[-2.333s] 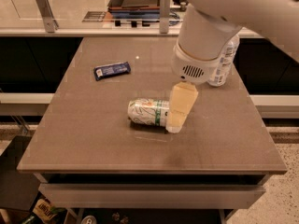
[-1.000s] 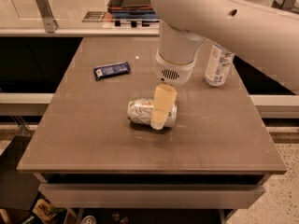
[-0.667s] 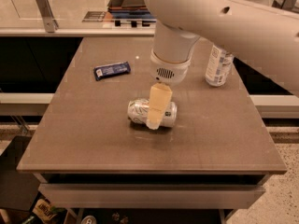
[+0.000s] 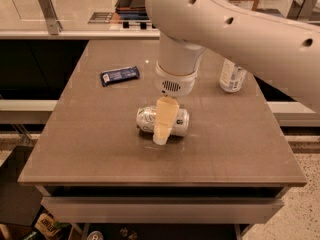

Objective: Place 7up can upright

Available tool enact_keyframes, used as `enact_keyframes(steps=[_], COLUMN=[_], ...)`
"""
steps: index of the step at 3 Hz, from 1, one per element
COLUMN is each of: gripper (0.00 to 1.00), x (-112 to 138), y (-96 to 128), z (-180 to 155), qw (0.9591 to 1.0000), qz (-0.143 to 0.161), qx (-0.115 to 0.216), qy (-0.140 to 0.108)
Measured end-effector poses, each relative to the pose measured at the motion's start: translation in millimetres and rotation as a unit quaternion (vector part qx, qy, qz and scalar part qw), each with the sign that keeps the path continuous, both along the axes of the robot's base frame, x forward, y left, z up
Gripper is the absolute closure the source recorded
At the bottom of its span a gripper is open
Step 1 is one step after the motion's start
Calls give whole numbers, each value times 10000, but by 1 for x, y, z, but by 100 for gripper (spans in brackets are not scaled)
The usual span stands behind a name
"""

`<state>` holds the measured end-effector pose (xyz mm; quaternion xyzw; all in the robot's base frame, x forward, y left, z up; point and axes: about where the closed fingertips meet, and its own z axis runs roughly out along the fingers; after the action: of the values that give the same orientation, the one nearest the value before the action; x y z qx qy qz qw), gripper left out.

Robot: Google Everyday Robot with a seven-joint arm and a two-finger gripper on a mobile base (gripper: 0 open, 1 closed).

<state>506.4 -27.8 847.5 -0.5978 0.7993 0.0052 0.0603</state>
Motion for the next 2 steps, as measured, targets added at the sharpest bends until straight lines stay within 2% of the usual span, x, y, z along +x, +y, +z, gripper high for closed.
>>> enact_keyframes(steps=[2], gripper=[0], x=[2], y=[3], z=[-13], qw=[9999], qz=[-27], qx=[-147], qy=[62])
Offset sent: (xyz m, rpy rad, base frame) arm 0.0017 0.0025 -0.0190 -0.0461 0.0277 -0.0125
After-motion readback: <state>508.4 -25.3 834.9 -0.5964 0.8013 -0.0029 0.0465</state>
